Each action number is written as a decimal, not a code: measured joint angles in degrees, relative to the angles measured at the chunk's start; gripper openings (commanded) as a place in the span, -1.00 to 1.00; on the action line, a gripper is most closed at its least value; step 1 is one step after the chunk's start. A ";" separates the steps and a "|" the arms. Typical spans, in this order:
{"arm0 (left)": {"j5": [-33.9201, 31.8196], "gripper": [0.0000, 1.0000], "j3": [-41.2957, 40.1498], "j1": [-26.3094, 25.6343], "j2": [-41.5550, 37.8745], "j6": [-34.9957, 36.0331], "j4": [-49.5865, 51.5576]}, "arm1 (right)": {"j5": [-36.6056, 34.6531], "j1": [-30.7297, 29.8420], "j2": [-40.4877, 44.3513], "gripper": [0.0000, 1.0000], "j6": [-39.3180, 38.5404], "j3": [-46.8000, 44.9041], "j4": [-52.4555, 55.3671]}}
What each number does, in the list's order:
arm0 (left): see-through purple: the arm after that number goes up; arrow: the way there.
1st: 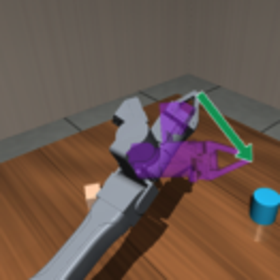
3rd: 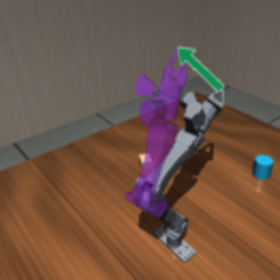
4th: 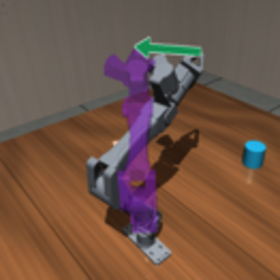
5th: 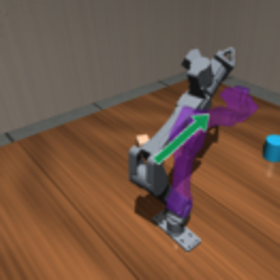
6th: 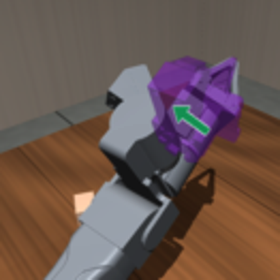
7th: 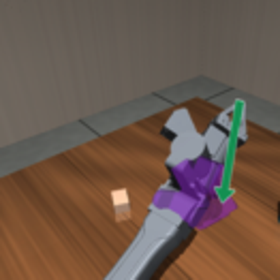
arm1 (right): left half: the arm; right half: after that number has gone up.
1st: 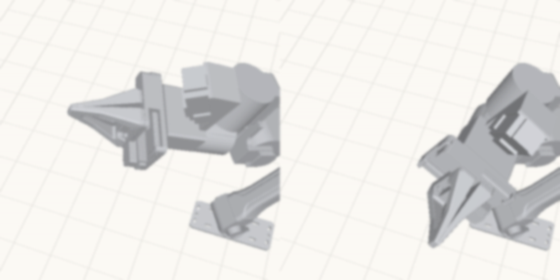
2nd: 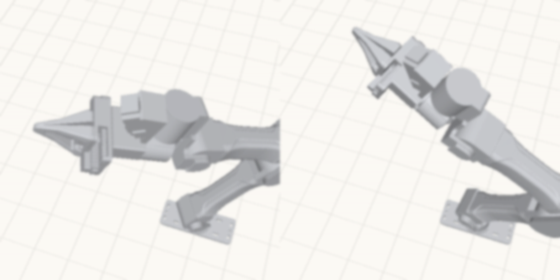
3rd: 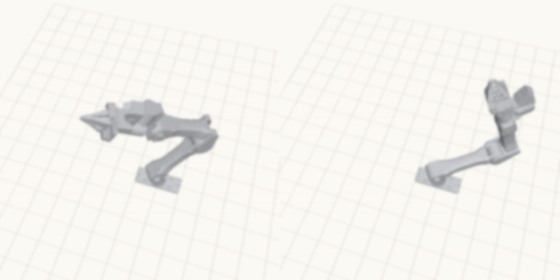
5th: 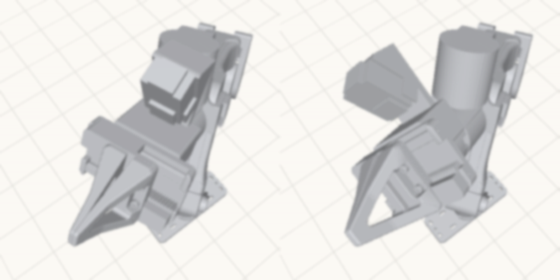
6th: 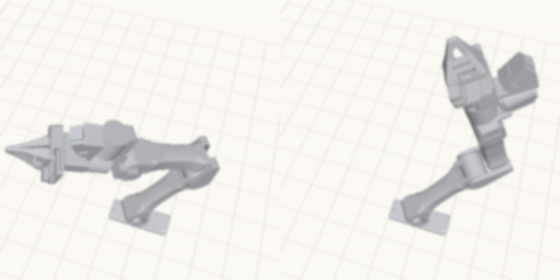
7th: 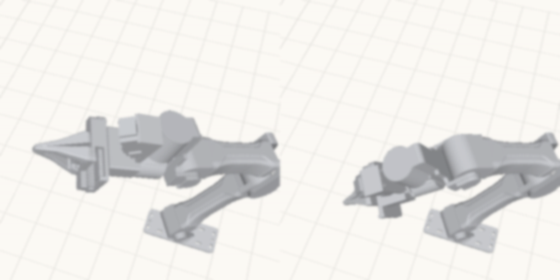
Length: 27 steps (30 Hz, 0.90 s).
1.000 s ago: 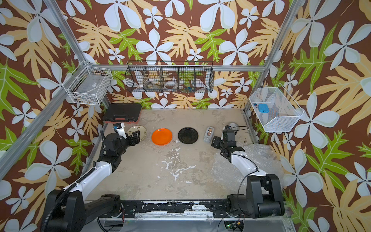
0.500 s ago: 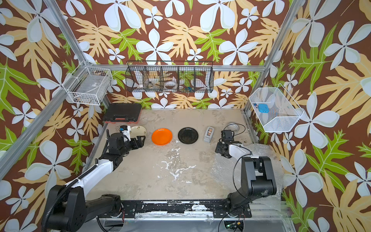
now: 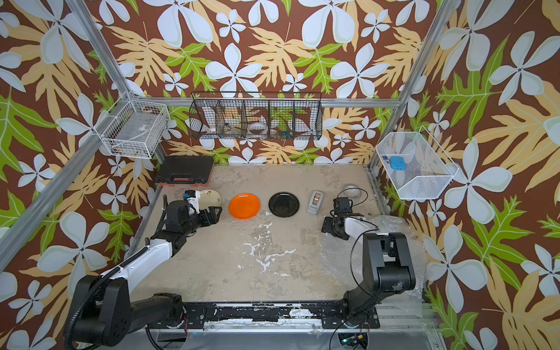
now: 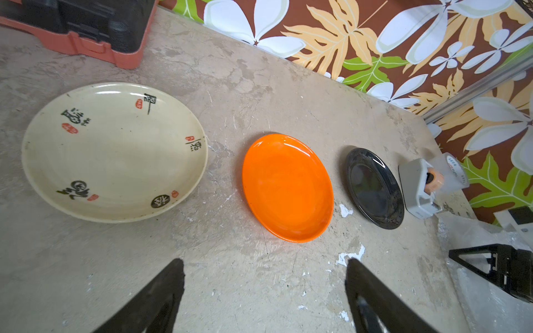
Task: Wrap dinner plates in bubble wrap
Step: Move the bubble wrap to the center of the board.
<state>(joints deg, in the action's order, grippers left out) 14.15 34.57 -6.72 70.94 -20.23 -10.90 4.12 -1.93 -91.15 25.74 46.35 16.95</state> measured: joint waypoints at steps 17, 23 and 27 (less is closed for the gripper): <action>14.10 0.71 2.93 -23.10 12.15 -13.73 1.64 | 24.46 -21.68 0.44 0.42 17.00 7.89 -7.26; 17.46 0.72 3.08 -29.14 18.38 -19.32 -1.11 | 20.96 -12.37 5.18 0.52 10.91 10.10 -1.16; 19.58 0.72 5.16 -30.99 22.80 -21.66 -3.15 | 16.81 -0.20 9.22 0.56 6.67 5.18 3.37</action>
<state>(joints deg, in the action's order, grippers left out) 33.74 39.72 -37.71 93.73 -41.89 -14.04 20.93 -2.13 -81.93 32.40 51.53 20.32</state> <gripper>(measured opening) 0.861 0.780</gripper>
